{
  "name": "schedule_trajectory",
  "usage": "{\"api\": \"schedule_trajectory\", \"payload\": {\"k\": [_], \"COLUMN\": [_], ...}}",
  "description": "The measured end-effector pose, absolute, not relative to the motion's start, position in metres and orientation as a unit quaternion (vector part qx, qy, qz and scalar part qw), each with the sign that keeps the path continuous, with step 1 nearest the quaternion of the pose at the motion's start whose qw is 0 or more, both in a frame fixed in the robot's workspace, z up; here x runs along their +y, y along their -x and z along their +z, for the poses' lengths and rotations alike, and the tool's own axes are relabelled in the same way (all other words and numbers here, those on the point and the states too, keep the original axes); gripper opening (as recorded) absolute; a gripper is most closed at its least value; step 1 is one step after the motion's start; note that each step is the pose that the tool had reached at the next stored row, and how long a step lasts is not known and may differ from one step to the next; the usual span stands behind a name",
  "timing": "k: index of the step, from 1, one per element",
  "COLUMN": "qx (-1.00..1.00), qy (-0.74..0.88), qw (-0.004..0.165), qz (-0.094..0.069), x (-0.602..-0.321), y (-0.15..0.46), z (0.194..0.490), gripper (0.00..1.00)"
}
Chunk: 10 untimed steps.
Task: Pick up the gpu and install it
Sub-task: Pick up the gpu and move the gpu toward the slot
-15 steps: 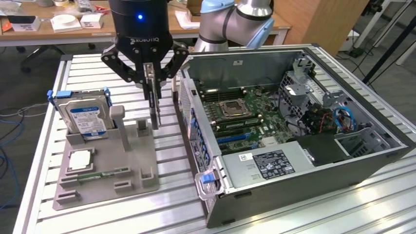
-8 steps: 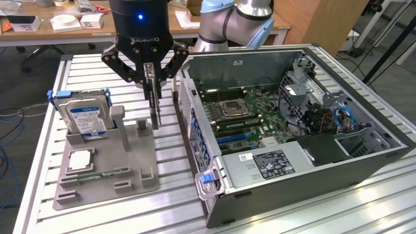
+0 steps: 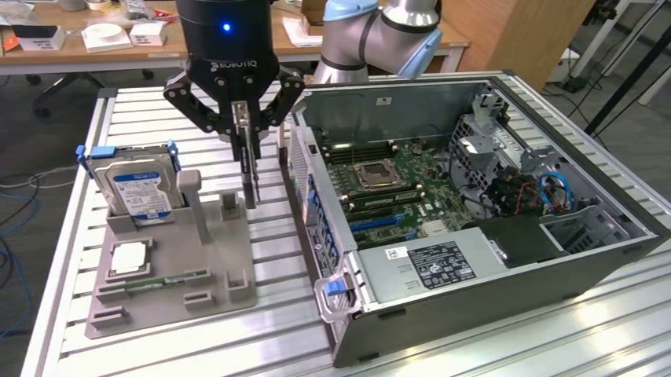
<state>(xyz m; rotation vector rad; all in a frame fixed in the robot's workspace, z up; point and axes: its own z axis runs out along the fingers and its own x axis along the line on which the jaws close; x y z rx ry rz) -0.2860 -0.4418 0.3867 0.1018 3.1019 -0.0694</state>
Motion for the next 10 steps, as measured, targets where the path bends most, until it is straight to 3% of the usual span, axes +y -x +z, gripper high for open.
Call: {"api": "schedule_trajectory", "payload": {"k": [10], "qx": [0.999], "qy": [-0.033], "qw": [0.019], "qz": [-0.022], "x": [-0.4418], "y": [0.2775], "z": [0.3866], "gripper": [0.26]}}
